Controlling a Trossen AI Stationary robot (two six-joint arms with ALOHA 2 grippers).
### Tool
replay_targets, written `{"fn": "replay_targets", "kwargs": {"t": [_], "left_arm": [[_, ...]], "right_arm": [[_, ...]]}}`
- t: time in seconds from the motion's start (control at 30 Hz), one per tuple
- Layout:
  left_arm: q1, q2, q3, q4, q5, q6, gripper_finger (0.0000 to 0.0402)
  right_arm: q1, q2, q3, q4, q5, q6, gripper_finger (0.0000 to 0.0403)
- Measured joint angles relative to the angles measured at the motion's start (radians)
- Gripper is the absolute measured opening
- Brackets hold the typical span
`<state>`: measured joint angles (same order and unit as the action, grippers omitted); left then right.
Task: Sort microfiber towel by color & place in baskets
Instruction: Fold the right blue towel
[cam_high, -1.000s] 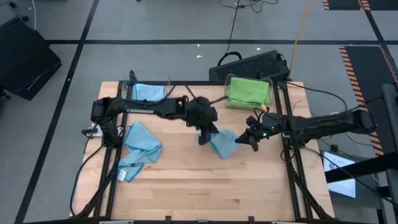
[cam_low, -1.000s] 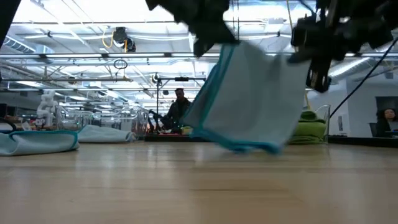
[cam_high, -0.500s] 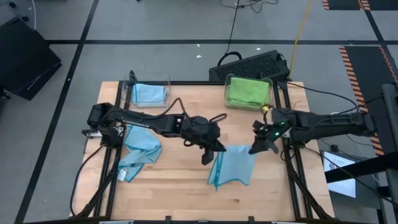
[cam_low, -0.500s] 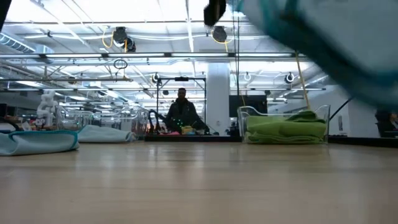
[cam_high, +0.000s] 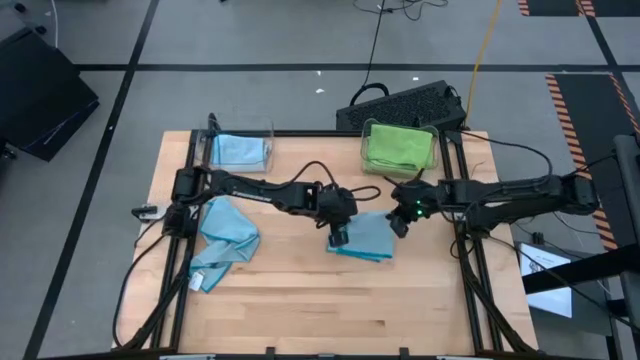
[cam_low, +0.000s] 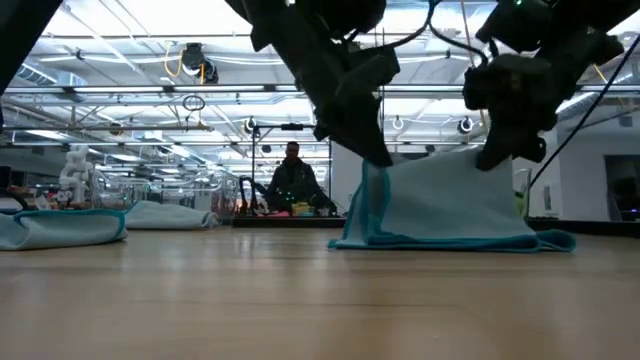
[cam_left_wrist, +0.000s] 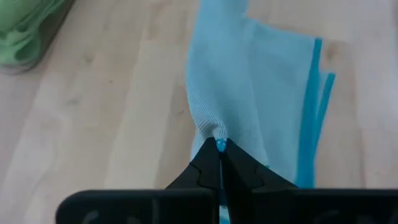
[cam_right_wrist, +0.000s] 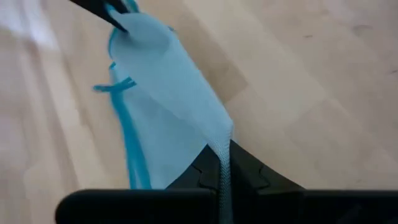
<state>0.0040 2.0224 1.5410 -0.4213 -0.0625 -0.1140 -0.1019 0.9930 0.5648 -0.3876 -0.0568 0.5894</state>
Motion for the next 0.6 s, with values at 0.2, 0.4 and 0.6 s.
{"fn": "replay_targets", "kwargs": {"t": [0.2, 0.4, 0.6], "left_arm": [[0.019, -0.01, 0.0, -0.067, -0.019, 0.078, 0.0004], [-0.011, -0.032, 0.001, -0.124, -0.018, 0.188, 0.0006], [-0.082, -0.032, 0.002, -0.123, -0.017, 0.212, 0.0005]], "right_arm": [[0.021, 0.056, 0.0, 0.088, -0.008, 0.056, 0.0005], [0.094, 0.1, 0.0, 0.136, -0.026, 0.095, 0.0005], [0.141, 0.119, 0.0, 0.136, -0.074, 0.096, 0.0005]]}}
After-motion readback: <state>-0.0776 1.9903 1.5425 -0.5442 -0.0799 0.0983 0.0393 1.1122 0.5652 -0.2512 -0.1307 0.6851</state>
